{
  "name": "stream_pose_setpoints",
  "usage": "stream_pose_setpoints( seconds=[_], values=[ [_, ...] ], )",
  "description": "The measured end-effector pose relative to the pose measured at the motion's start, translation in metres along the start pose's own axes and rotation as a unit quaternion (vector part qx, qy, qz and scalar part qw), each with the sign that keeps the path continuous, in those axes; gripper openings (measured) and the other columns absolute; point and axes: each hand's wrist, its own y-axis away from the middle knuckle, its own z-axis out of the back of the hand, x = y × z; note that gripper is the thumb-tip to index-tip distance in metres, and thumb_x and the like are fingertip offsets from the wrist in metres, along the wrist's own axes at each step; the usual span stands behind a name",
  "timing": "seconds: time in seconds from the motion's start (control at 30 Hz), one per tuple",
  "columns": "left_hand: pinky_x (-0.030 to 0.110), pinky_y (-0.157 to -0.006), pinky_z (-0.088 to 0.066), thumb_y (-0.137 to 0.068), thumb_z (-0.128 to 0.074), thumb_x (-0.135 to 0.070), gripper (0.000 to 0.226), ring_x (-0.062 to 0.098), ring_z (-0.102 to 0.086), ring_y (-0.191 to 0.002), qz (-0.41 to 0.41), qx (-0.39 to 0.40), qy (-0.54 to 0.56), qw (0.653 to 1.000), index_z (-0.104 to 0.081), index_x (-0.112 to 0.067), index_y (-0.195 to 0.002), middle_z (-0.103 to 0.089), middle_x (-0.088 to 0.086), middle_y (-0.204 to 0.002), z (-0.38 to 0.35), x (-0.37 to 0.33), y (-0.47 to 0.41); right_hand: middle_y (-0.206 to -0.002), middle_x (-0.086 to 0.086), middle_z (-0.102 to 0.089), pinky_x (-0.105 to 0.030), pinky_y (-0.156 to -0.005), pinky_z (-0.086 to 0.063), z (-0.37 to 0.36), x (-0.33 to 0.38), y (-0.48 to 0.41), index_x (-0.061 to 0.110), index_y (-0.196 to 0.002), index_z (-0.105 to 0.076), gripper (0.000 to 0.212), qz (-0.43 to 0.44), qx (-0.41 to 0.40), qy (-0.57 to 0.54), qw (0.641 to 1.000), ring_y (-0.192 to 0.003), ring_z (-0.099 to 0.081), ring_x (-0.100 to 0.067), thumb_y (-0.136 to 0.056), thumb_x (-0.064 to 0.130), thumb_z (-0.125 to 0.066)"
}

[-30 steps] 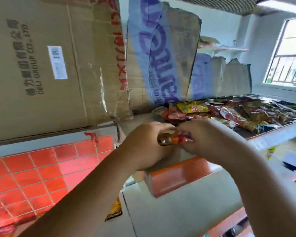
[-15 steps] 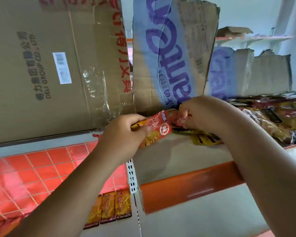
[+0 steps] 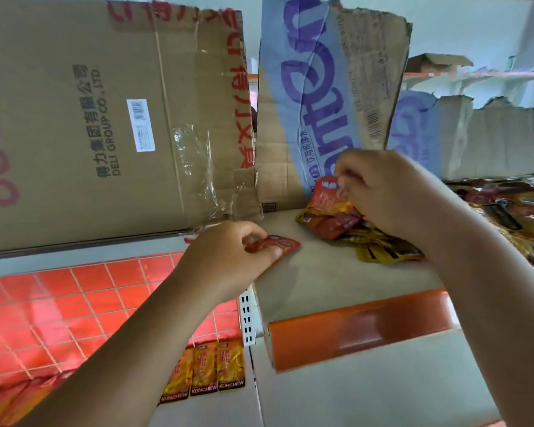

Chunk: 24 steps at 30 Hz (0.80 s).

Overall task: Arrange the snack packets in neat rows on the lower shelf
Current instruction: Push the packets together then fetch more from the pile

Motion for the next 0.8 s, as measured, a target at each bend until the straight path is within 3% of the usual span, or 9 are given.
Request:
stream_pose_setpoints(
  seconds=[0.1,0.2,0.3,0.37,0.47,0.57,0.67,0.8],
  values=[
    [0.027,-0.082,-0.05,-0.078,-0.079,-0.057,0.039,0.004,-0.062,-0.103,0.003,0.033,-0.016,0.999,-0.07,-0.039,-0.111,-0.067,-0.018,-0.107,0.002,-0.003,0.002,-0.086,0.003,-0.063,-0.03,-0.063,-0.043,0.003,-0.001,-0.012,0.023,-0.092,-0.058,0.01,-0.021,-0.059,-0.124,0.99,-0.078,-0.059,-0.019,-0.1,0.022,-0.053],
    [0.024,-0.079,-0.048,-0.078,-0.08,-0.052,0.037,0.003,-0.062,-0.102,0.01,0.04,-0.021,0.999,-0.069,-0.04,-0.111,-0.067,-0.018,-0.107,0.005,-0.005,0.004,-0.087,-0.002,-0.067,-0.033,-0.068,-0.05,-0.01,-0.005,-0.024,0.025,-0.087,-0.063,0.014,-0.068,0.026,-0.148,0.986,-0.081,-0.064,-0.022,-0.098,0.02,-0.056],
    [0.023,-0.067,-0.046,-0.079,-0.078,-0.051,0.034,0.001,-0.062,-0.092,0.008,0.037,-0.022,0.999,-0.066,-0.043,-0.109,-0.066,-0.019,-0.106,0.005,-0.008,0.008,-0.098,-0.003,-0.067,-0.031,-0.073,-0.046,-0.03,-0.007,-0.021,0.023,-0.091,-0.062,0.012,-0.08,0.182,0.041,0.979,-0.087,-0.061,-0.022,-0.1,0.024,-0.053],
    [0.022,-0.067,-0.048,-0.08,-0.077,-0.049,0.032,0.0,-0.063,-0.089,0.006,0.03,-0.026,0.999,-0.066,-0.044,-0.109,-0.066,-0.019,-0.105,0.005,-0.007,0.011,-0.103,-0.001,-0.062,-0.031,-0.075,-0.04,-0.034,0.001,-0.01,0.022,-0.095,-0.055,0.017,-0.075,0.192,0.136,0.969,-0.089,-0.053,-0.021,-0.099,0.039,-0.056],
    [0.022,-0.066,-0.049,-0.08,-0.077,-0.045,0.029,0.001,-0.064,-0.085,0.0,0.011,-0.02,1.0,-0.066,-0.043,-0.106,-0.065,-0.019,-0.1,0.005,-0.003,0.015,-0.106,-0.001,-0.06,-0.033,-0.08,-0.044,-0.032,0.021,0.007,0.023,-0.1,-0.054,0.046,-0.084,0.211,0.159,0.961,-0.092,-0.05,-0.02,-0.089,0.067,-0.055],
    [0.022,-0.062,-0.049,-0.078,-0.078,-0.044,0.028,-0.002,-0.063,-0.08,-0.013,-0.003,-0.003,1.0,-0.068,-0.04,-0.104,-0.065,-0.022,-0.093,0.004,0.003,0.019,-0.122,-0.003,-0.063,-0.037,-0.092,-0.049,-0.035,0.037,0.015,0.025,-0.124,-0.06,0.071,-0.086,0.27,0.175,0.943,-0.105,-0.057,-0.025,-0.078,0.08,-0.057],
    [0.019,-0.06,-0.042,-0.077,-0.079,-0.046,0.029,-0.007,-0.063,-0.079,-0.03,-0.022,0.033,0.999,-0.069,-0.04,-0.104,-0.069,-0.023,-0.094,0.006,0.012,0.024,-0.121,-0.002,-0.061,-0.033,-0.083,-0.045,-0.032,0.052,0.019,0.023,-0.127,-0.057,0.059,-0.08,0.286,0.17,0.94,-0.101,-0.055,-0.024,-0.084,0.064,-0.063],
    [0.005,-0.062,-0.039,-0.08,-0.081,-0.037,0.027,-0.01,-0.062,-0.082,-0.07,-0.055,0.086,0.992,-0.07,-0.041,-0.105,-0.068,-0.027,-0.091,0.011,0.03,0.038,-0.086,0.006,-0.052,-0.028,-0.063,-0.037,-0.034,0.067,0.018,0.023,-0.096,-0.053,0.032,-0.081,0.265,0.175,0.945,-0.079,-0.05,-0.016,-0.082,0.049,-0.067]
  ],
)
